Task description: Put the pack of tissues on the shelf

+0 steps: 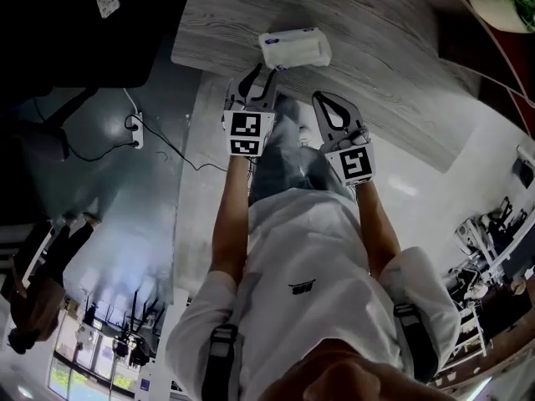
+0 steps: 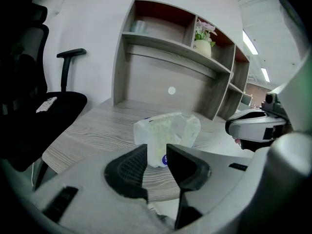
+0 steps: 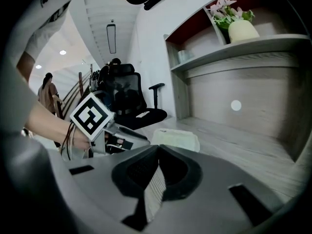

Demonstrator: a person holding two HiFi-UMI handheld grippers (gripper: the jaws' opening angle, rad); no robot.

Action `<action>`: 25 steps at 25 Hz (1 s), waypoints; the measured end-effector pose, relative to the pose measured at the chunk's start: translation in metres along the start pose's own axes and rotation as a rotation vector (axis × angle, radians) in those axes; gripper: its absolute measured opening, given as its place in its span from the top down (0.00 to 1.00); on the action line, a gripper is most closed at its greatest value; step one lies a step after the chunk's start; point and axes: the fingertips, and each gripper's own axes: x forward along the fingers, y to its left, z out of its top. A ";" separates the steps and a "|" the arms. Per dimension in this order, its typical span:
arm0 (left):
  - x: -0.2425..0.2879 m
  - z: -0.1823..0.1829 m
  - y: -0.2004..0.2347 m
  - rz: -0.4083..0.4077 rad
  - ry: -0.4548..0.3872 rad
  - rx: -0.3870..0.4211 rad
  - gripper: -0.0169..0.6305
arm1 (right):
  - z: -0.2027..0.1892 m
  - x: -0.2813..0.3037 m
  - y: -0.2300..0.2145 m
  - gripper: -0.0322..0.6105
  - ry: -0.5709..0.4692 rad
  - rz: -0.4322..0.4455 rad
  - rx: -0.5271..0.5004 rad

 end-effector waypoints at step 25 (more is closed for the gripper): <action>0.033 -0.020 0.019 0.018 0.079 -0.040 0.90 | -0.004 0.013 -0.006 0.91 0.008 -0.011 0.027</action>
